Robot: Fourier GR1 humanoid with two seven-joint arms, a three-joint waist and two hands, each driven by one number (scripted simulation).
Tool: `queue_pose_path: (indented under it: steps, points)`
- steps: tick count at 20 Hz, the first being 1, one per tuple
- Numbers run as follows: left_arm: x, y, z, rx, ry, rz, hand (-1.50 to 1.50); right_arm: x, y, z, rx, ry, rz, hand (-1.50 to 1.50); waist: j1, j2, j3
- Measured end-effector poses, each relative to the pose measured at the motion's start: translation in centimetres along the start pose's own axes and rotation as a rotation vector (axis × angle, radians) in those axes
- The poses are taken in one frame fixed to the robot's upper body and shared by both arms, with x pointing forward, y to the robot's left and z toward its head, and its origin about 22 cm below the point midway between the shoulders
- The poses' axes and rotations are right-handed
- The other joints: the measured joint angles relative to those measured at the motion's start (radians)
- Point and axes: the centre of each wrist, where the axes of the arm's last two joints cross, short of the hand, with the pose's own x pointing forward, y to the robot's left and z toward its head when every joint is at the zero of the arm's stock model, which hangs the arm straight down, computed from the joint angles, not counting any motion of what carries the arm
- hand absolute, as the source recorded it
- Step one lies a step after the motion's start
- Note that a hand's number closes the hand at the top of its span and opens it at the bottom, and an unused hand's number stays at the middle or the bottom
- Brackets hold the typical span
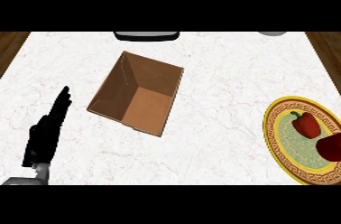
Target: Pick the can from the plate and place it in the cardboard box
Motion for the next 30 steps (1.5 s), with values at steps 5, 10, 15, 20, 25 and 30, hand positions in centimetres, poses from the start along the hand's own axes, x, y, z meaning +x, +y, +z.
queue_pose_path:
  steps: [5,10,15,20,25,30]
  points:
    - [-0.1,0.0,0.0,-0.006,0.005,-0.006,0.0,1.7,-3.3,-0.6,0.227,0.091,0.252,-1.5,0.002,0.0,-0.002]
    - [-0.5,-0.3,0.4,-0.011,0.01,-0.009,0.0,4.0,-4.0,-1.2,0.473,0.207,0.43,-1.5,0.003,-0.002,-0.002]
    - [-0.5,-0.6,0.7,-0.01,0.003,-0.005,0.0,5.9,-1.9,-1.5,0.612,0.294,0.503,-1.5,0.004,-0.002,-0.002]
    - [-0.7,-0.6,0.4,-0.009,0.004,-0.005,0.0,6.7,1.2,-1.0,0.637,0.355,0.547,-1.5,0.002,-0.002,0.0]
    - [-0.3,0.0,0.2,-0.014,0.005,-0.007,0.0,6.0,2.3,-0.8,0.623,0.399,0.577,-1.5,0.002,-0.002,0.0]
    - [-0.7,-0.7,0.4,-0.009,0.007,-0.009,0.0,5.2,3.7,-0.3,0.638,0.443,0.61,-1.5,0.001,-0.002,0.0]
